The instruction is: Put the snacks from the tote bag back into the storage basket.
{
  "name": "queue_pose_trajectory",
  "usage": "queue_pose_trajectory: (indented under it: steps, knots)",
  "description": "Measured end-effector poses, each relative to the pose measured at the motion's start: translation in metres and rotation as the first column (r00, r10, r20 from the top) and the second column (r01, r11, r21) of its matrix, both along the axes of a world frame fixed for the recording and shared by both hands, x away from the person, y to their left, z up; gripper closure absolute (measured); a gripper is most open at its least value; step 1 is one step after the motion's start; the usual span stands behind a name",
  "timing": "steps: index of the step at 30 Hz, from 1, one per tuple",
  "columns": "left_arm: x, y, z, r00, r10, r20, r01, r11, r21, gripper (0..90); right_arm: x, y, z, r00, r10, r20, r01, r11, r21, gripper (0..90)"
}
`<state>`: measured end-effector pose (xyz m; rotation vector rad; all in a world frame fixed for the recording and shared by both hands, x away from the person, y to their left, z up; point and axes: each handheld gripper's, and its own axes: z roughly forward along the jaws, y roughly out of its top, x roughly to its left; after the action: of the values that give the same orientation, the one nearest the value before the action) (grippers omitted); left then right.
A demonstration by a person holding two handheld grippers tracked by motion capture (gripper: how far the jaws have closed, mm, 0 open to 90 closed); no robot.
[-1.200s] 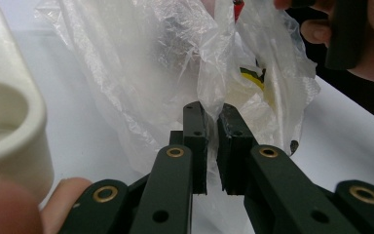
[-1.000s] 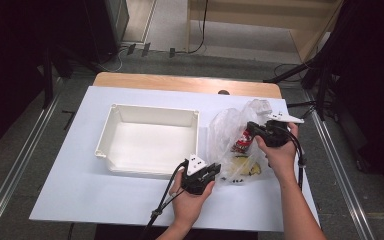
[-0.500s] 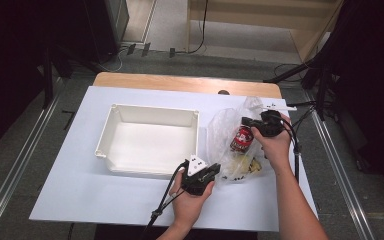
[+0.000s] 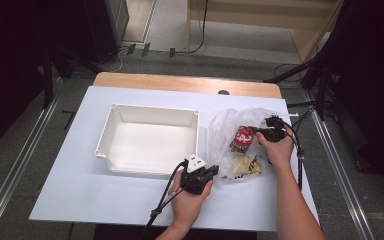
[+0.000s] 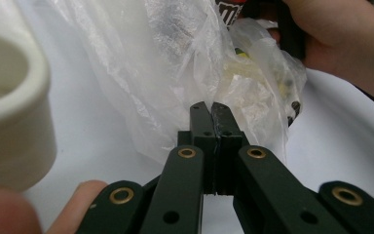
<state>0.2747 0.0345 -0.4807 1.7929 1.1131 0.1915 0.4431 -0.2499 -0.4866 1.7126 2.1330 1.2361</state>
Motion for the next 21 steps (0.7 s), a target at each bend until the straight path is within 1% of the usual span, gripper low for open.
queue_pose_trajectory:
  steps: [1,2,3,4,6,7,8,9,10,11,12,15,17,19,21]
  knots:
    - [0.000,0.000,0.000,0.9999,0.007,-0.009,-0.007,1.0000,-0.006,90.0,-0.002,-0.003,-0.003,0.9999,-0.010,0.010,0.010,1.000,0.020,90.0]
    - [0.001,0.000,-0.001,0.9998,0.010,-0.015,-0.010,0.9999,-0.006,90.0,-0.004,-0.006,-0.004,0.9995,-0.029,0.010,0.029,0.999,0.027,90.0]
    - [0.002,0.001,-0.001,0.9995,0.016,-0.025,-0.017,0.9998,-0.006,90.0,-0.005,-0.007,-0.003,0.9992,-0.037,0.016,0.037,0.999,0.017,90.0]
    - [0.002,0.001,-0.001,0.9994,0.017,-0.032,-0.017,0.9999,0.001,90.0,-0.008,-0.008,-0.002,0.9985,-0.051,0.021,0.051,0.999,-0.005,90.0]
    - [0.002,0.001,-0.001,0.9994,0.014,-0.031,-0.014,0.9999,0.002,90.0,-0.011,-0.009,0.000,0.9968,-0.072,0.034,0.073,0.997,-0.040,90.0]
    - [0.002,0.001,0.000,0.9998,0.006,-0.019,-0.006,1.0000,-0.001,90.0,-0.014,-0.009,0.002,0.9952,-0.091,0.036,0.093,0.995,-0.039,90.0]
    - [0.001,0.000,0.000,0.9999,0.001,-0.015,-0.001,1.0000,-0.006,90.0,-0.018,-0.011,0.004,0.9926,-0.108,0.055,0.110,0.994,-0.025,90.0]
    - [0.000,0.000,0.000,0.9999,-0.011,-0.004,0.011,0.9999,-0.007,90.0,-0.021,-0.012,0.007,0.9916,-0.112,0.066,0.113,0.994,-0.012,83.5]
    - [-0.001,0.000,0.000,0.9999,-0.016,0.002,0.016,0.9998,-0.007,90.0,-0.027,-0.013,0.011,0.9879,-0.119,0.099,0.119,0.993,0.008,80.5]
    - [-0.001,0.001,0.000,0.9997,-0.020,0.010,0.020,0.9997,-0.010,90.0,-0.031,-0.013,0.013,0.9856,-0.126,0.112,0.126,0.992,0.010,78.5]
    - [-0.002,0.001,0.001,0.9998,-0.019,0.010,0.019,0.9998,-0.008,90.0,-0.038,-0.012,0.018,0.9813,-0.129,0.142,0.130,0.991,0.002,77.9]
    - [-0.001,0.001,0.000,0.9998,-0.016,0.012,0.016,0.9998,-0.013,89.9,-0.057,-0.013,0.031,0.9659,-0.153,0.209,0.153,0.988,0.015,72.0]
    - [-0.001,0.001,0.000,0.9999,-0.011,0.013,0.011,0.9998,-0.018,89.8,-0.066,-0.012,0.036,0.9596,-0.159,0.232,0.158,0.987,0.024,70.7]
    - [-0.001,0.001,0.000,0.9999,-0.010,0.013,0.010,0.9998,-0.018,89.4,-0.078,-0.010,0.043,0.9551,-0.128,0.268,0.127,0.992,0.019,70.3]
    - [-0.002,0.001,0.000,0.9998,-0.010,0.016,0.010,0.9998,-0.016,89.4,-0.086,-0.006,0.047,0.9534,-0.103,0.284,0.101,0.995,0.021,66.9]
